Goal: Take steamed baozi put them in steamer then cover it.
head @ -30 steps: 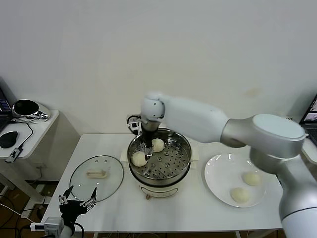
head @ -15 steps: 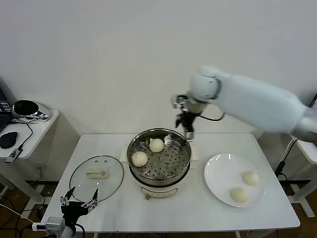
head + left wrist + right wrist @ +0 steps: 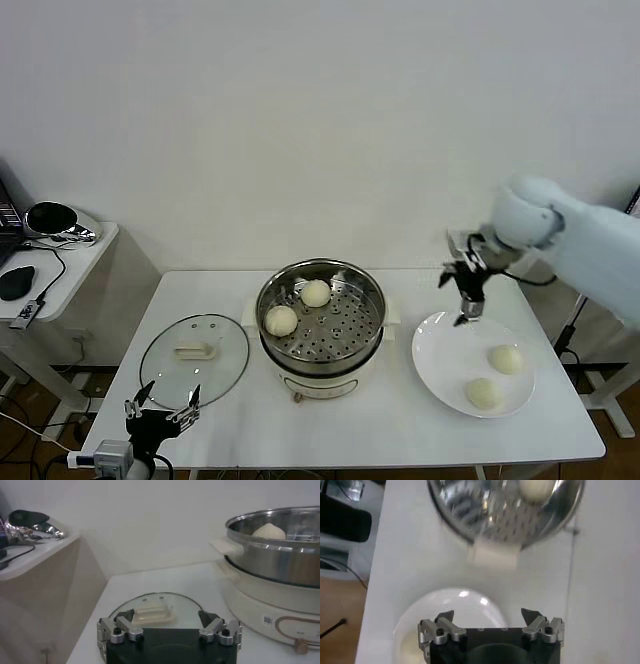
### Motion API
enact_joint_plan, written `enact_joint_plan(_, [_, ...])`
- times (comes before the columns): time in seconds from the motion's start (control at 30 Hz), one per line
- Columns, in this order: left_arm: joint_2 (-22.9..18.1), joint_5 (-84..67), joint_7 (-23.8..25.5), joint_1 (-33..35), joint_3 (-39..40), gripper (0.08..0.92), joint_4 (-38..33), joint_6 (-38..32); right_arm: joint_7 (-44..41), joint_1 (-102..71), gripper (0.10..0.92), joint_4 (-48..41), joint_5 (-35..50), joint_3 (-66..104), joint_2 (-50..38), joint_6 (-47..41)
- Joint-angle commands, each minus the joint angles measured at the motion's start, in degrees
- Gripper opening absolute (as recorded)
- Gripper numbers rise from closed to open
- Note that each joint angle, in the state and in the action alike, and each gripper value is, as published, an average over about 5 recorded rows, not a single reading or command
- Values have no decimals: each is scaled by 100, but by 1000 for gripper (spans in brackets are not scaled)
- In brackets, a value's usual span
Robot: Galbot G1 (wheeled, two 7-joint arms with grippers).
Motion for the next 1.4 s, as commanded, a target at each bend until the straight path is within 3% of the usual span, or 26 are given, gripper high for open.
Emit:
enact_joint_plan(0.03, [-58,10,19,44,6,823,-32,11,-29,-1790,823,32,-803,1111,-520,169])
enact_joint_plan(1.4, [31,120,-40,82,-8,823,343,-28,200,-2991,823,-495,-1202,1772,-204,365])
